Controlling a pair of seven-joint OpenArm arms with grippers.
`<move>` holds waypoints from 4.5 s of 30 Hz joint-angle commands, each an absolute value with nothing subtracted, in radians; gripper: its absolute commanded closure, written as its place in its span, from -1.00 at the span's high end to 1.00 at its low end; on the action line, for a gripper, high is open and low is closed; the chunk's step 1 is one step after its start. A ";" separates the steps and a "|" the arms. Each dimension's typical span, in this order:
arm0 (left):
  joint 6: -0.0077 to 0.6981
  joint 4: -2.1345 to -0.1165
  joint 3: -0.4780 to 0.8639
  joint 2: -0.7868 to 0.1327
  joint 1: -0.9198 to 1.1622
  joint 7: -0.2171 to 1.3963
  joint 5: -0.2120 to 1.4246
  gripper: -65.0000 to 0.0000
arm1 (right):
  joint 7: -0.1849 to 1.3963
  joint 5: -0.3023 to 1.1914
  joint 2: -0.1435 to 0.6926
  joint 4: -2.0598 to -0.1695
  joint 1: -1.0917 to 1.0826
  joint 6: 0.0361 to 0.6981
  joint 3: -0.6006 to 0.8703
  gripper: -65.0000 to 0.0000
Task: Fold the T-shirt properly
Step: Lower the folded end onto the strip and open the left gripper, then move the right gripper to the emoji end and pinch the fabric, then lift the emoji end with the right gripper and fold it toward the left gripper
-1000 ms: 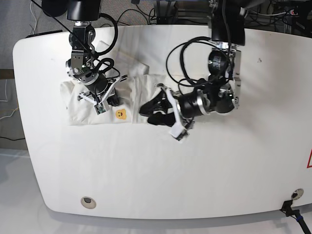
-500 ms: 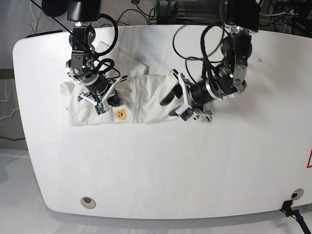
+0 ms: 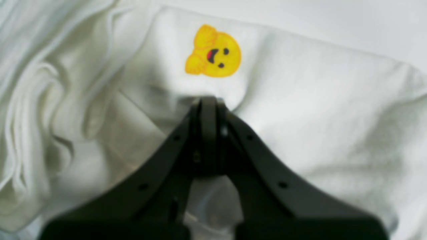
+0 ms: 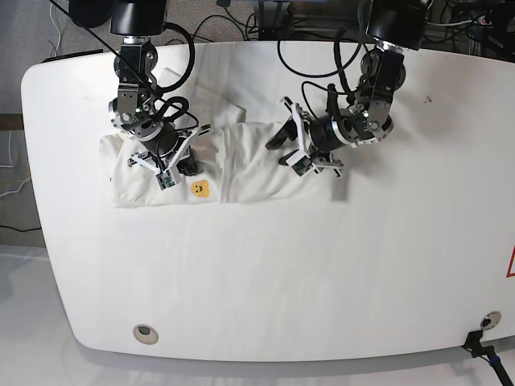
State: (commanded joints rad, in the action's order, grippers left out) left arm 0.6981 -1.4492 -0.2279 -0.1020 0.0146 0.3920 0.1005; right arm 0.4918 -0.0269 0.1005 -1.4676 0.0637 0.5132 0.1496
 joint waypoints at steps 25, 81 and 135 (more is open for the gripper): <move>0.698 -1.443 -0.223 -0.105 0.016 0.392 0.102 -0.30 | 0.785 0.202 0.077 -1.804 -0.048 0.506 0.389 -0.08; 0.698 -1.448 -0.223 -0.156 0.016 0.395 0.105 -0.30 | 1.168 0.591 0.189 -1.228 -0.091 0.679 0.789 0.82; 0.698 -1.566 0.033 -0.202 0.015 0.463 0.226 -0.30 | 1.273 1.040 0.081 -1.649 -0.093 0.536 0.561 -0.80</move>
State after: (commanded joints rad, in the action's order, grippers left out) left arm 0.6981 -1.5658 0.0330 -0.2018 0.0146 0.4626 0.2263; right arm 1.2727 1.0395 0.0806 -1.6487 -0.0928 0.5363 0.5608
